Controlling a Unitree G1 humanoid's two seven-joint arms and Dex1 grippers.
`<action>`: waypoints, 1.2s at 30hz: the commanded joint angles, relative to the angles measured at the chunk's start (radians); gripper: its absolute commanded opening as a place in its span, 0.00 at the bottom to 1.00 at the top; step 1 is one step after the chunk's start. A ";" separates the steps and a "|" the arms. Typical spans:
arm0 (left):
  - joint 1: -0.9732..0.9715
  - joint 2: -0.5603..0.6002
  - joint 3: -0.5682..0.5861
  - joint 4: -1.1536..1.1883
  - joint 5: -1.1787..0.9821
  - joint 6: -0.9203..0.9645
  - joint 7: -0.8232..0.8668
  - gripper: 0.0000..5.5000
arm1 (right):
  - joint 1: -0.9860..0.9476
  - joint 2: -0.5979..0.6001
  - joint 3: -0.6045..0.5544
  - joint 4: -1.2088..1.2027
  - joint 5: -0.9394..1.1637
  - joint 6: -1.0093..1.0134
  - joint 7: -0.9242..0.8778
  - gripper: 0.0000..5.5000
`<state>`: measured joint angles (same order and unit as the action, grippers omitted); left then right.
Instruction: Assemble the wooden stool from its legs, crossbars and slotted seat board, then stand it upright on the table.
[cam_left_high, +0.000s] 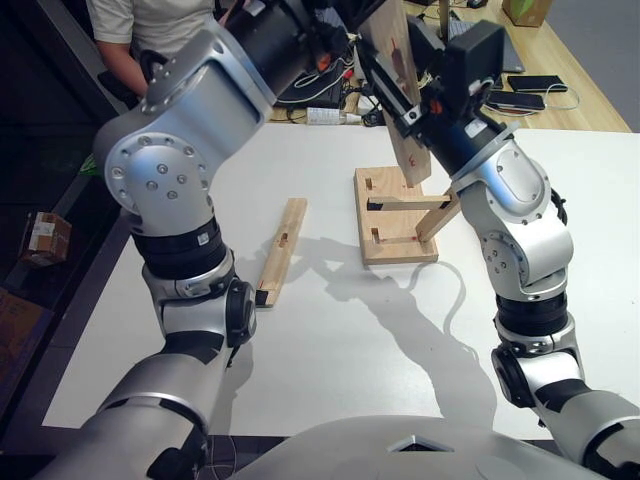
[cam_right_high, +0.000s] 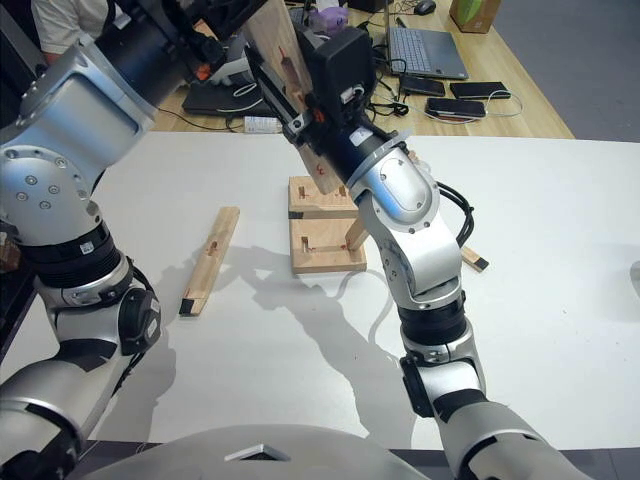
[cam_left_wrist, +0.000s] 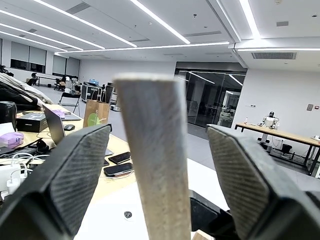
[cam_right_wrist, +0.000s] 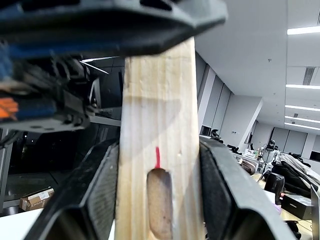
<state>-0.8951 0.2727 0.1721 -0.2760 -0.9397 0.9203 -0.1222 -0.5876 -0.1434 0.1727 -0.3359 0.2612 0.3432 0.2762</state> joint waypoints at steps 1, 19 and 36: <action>0.038 0.006 -0.051 -0.022 0.042 0.001 -0.019 0.62 | 0.023 0.020 0.014 0.034 -0.032 -0.041 0.007 0.36; 0.037 -0.037 0.023 0.022 0.161 -0.215 -0.026 0.62 | 0.040 0.112 -0.029 0.107 -0.038 -0.116 -0.014 0.36; 0.204 0.090 -0.057 0.090 0.558 -0.403 0.119 0.62 | 0.059 0.021 -0.297 -0.089 0.836 0.423 0.093 0.36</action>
<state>-0.7602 0.3362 0.1896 -0.1993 -0.4678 0.5180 0.0110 -0.5638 -0.0686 -0.1289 -0.3910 1.0411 0.7092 0.3382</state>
